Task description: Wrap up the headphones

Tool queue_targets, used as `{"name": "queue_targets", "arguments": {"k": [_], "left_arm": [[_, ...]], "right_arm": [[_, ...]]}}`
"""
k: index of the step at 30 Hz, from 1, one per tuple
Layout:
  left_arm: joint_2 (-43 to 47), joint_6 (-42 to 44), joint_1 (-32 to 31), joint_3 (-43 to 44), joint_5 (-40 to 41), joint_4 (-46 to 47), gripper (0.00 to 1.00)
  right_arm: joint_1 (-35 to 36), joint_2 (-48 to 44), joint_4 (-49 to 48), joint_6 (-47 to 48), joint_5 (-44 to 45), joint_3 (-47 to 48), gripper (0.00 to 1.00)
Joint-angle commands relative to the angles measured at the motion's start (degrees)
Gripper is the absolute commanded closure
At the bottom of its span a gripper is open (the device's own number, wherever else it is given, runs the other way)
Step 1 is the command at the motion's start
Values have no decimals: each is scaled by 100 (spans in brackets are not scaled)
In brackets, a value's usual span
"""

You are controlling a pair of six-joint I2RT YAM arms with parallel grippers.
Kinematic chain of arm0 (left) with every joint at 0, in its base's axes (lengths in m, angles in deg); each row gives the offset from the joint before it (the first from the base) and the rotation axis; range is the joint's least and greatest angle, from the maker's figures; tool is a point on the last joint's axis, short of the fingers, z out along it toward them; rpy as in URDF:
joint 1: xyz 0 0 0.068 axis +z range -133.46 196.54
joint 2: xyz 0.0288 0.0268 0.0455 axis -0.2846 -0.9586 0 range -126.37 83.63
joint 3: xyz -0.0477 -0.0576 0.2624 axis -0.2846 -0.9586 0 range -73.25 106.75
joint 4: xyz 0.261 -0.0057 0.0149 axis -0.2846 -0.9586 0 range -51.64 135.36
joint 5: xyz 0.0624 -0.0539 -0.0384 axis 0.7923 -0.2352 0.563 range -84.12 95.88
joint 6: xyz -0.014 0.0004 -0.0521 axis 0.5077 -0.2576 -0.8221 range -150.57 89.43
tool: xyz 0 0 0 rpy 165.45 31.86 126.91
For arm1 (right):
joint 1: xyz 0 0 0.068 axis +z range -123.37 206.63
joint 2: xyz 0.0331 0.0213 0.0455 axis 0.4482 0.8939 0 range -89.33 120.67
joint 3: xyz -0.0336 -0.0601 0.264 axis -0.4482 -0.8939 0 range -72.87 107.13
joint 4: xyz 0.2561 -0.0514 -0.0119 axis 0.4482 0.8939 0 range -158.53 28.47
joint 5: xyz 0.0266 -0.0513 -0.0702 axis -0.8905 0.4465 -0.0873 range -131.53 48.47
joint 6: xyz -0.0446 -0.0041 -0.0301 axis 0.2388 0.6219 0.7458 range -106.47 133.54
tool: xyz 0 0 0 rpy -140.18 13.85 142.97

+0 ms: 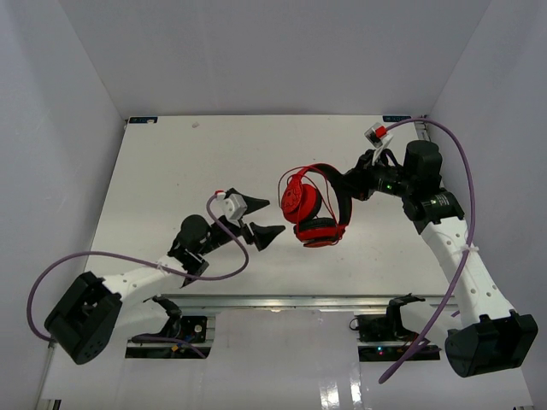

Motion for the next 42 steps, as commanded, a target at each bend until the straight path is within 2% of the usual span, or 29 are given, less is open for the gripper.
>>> {"name": "queue_targets", "arguments": {"k": [1, 3, 4, 5, 6, 7, 8, 11, 14, 18, 20, 24, 26, 29, 34, 38, 42], "left_arm": [[-800, -163, -32, 787, -25, 285, 13], [-1099, -232, -39, 988, -176, 360, 33], [-1193, -268, -39, 1039, -321, 378, 50], [-1331, -391, -39, 1073, -377, 447, 73], [-1426, -513, -46, 1055, -439, 542, 86], [-1508, -636, -55, 1019, -502, 646, 96], [-1603, -731, -79, 907, -488, 850, 98], [-1946, -1152, -104, 506, -372, 1602, 100], [-2664, -1846, -110, 378, -358, 2374, 100], [-3752, -2742, -132, 633, -524, 3309, 100], [-4491, -3230, -218, 863, -526, 3646, 100], [-5136, -3647, -366, 1137, -398, 4033, 100], [-5267, -3752, -391, 1178, -365, 4028, 100], [-5367, -3842, -400, 1323, -377, 3775, 97], [-5540, -3974, -400, 2018, -515, 2726, 89], [-5810, -4200, -400, 2510, -610, 2312, 81], [-5927, -4438, -409, 2560, -655, 2169, 76]], "right_arm": [[-36, -119, -269, -259, -210, 100, 92], [-36, -141, -262, -251, -169, 100, 92], [-36, -142, -262, -244, -120, 100, 92], [-29, -148, -276, -250, -85, 93, 92], [-31, -147, -313, -293, -5, 71, 92], [-35, -142, -358, -347, 90, 44, 92], [-36, -138, -450, -422, 273, -19, 92], [-36, -96, -814, -705, 874, -292, 92], [-36, 50, -1162, -1166, 1592, -563, 92], [-21, 418, -1727, -1674, 2281, -893, 92], [31, 677, -1715, -1906, 3031, -856, 92], [60, 1046, -2144, -1955, 4244, -1034, 92], [60, 1195, -2425, -1928, 4752, -1152, 92], [69, 1739, -2762, -1921, 4995, -1179, 92], [78, 2701, -2947, -1796, 5436, -893, 92], [78, 3333, -3109, -1728, 5574, -668, 92], [78, 3748, -3006, -1894, 5584, -300, 92]]}}
